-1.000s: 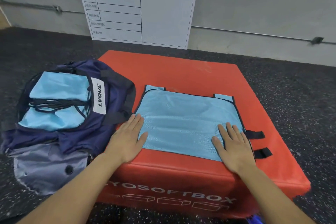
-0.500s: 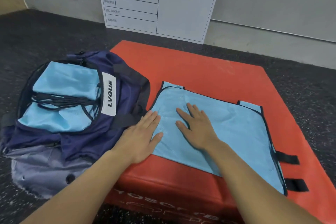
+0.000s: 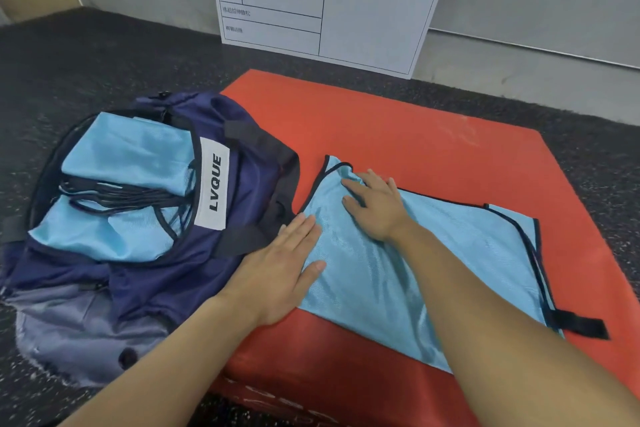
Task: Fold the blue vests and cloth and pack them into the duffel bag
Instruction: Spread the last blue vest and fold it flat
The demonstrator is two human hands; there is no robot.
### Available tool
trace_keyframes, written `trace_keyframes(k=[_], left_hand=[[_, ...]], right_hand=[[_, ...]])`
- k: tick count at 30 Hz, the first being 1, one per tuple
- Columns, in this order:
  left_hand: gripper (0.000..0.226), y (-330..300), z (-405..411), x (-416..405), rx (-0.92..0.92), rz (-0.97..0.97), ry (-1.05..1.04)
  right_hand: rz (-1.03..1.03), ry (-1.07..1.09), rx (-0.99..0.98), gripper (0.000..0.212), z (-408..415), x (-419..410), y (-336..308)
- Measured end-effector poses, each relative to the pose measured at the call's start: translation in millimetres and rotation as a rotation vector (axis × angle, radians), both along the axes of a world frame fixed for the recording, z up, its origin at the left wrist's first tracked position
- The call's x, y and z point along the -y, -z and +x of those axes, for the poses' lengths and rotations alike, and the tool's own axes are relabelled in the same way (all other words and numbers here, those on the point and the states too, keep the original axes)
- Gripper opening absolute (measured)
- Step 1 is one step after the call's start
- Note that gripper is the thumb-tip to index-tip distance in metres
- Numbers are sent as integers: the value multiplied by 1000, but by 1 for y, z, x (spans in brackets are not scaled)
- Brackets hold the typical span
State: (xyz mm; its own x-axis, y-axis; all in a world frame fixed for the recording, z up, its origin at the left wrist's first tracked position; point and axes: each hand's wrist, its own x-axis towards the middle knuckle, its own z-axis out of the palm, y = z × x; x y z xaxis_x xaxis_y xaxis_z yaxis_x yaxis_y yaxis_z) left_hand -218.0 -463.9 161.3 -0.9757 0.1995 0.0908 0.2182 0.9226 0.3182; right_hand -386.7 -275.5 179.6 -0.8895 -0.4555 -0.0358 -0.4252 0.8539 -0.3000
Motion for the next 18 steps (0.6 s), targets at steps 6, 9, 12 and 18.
trace_keyframes(k=[6, 9, 12, 18], left_hand=[[72, -4, -3, -6, -87, -9, -29], [69, -11, -2, -8, -120, -7, -48], [70, -17, -2, -7, -86, 23, -63], [78, -20, 1, -14, -70, 28, -69]], right_hand=[[171, 197, -98, 59, -30, -19, -4], [169, 447, -91, 64, -40, -50, -18], [123, 273, -196, 66, -24, -54, -23], [7, -210, 1, 54, 65, -35, 1]])
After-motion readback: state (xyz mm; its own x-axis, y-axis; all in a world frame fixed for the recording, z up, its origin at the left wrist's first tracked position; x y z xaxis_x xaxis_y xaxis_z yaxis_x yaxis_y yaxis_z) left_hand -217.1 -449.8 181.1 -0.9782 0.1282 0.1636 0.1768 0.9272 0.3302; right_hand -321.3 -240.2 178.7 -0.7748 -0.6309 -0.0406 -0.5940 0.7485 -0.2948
